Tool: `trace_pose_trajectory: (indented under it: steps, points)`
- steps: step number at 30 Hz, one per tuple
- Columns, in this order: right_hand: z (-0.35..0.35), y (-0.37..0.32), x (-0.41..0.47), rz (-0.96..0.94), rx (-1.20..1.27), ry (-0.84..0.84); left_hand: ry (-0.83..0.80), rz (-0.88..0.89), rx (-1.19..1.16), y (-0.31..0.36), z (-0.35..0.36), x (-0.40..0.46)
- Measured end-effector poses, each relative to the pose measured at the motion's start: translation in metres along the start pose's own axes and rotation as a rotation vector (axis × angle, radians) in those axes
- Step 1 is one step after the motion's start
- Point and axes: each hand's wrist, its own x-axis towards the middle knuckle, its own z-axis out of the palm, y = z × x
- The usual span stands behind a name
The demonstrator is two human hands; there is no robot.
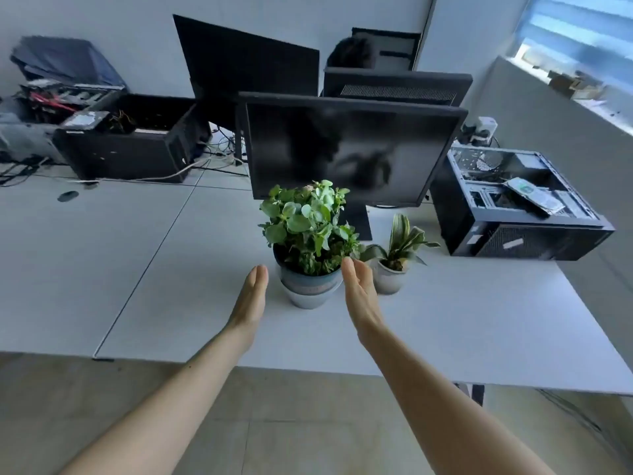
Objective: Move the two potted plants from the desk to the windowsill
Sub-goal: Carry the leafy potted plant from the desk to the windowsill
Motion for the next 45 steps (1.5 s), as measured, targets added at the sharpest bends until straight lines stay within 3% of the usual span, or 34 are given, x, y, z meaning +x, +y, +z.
trace_pose_trajectory:
  steps: [7, 10, 16, 22, 28, 45]
  points:
    - [0.015, 0.025, 0.034, 0.305, -0.01, -0.032, -0.088, -0.163, 0.143, -0.02, 0.005, 0.045]
    - [0.015, 0.03, 0.047, 0.339, -0.016, -0.02, -0.113, -0.177, 0.136, -0.025, 0.007, 0.061]
    - [0.013, 0.038, 0.064, 0.3, -0.017, -0.066, -0.203, -0.144, 0.014, -0.03, 0.011, 0.078]
    - [0.011, 0.047, 0.069, 0.33, 0.257, -0.104, -0.184, -0.203, -0.174, -0.033, 0.01, 0.093]
    - [0.012, 0.05, 0.069, 0.321, 0.285, -0.086, -0.181, -0.188, -0.26, -0.036, 0.013, 0.092]
    - [-0.03, 0.053, 0.009, 0.285, 0.357, 0.021, -0.242, -0.17, -0.208, -0.035, 0.043, 0.041]
